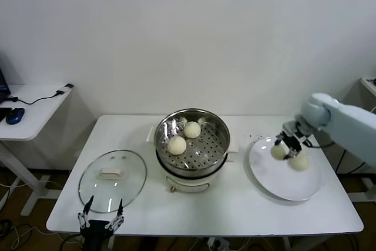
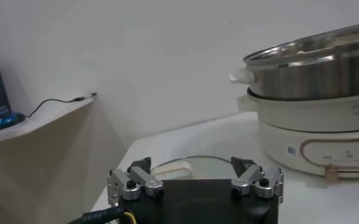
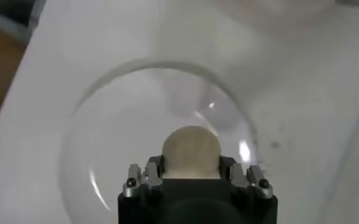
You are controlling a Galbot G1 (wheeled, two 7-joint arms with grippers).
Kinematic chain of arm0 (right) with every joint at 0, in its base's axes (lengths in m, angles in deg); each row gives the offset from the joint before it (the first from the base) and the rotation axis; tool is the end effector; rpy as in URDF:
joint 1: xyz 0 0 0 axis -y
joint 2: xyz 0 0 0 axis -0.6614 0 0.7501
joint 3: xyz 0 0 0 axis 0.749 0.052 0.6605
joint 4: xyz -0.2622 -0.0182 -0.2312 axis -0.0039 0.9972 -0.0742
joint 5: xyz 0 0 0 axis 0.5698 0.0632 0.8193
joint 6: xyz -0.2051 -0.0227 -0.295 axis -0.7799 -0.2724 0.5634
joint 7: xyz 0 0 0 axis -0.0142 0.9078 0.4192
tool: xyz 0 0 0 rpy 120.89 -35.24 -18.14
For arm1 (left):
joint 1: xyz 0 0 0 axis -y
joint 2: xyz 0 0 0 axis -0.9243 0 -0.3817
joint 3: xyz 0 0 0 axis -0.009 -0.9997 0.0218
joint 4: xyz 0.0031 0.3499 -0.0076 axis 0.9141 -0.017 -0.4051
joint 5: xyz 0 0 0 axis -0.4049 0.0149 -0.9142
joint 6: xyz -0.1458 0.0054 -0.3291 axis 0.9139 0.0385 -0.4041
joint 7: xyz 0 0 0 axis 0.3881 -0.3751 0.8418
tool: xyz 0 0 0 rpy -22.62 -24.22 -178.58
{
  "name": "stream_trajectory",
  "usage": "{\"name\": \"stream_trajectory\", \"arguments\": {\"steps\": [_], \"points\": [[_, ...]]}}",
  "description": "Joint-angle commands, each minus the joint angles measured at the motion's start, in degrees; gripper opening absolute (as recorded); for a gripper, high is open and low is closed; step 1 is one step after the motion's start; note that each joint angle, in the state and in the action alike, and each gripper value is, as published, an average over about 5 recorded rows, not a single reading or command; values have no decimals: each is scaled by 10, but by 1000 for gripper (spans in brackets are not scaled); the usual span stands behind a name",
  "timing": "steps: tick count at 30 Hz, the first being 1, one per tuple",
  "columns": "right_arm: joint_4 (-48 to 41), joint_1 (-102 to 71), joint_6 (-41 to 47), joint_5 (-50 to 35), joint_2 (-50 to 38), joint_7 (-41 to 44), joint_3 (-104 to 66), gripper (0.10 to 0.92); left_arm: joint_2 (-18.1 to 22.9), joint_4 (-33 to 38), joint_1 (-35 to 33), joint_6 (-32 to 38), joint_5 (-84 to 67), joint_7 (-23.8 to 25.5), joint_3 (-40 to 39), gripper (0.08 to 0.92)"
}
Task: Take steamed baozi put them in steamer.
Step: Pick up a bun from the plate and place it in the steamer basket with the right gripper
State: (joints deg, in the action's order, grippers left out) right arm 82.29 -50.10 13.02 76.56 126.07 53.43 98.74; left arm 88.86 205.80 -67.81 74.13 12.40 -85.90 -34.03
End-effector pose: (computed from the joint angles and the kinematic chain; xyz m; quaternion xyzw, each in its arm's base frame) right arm 0.5510 -0.1641 -0.1179 0.5659 -0.4081 0.6466 0.3084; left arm 0.0904 0.0527 -0.3527 0.0232 -0.9847 -0.1267 0.1171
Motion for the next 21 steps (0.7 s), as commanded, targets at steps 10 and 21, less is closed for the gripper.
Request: {"name": "stream_trajectory", "arguments": {"steps": [10,21], "points": [[108,237,-275,38,204,-15,86,602,4,5,-5,-3,9,-1,-5,823],[128,129,-269,62,267,-18,87,602,5,4,1,-7,6,-6,-6,823]]}}
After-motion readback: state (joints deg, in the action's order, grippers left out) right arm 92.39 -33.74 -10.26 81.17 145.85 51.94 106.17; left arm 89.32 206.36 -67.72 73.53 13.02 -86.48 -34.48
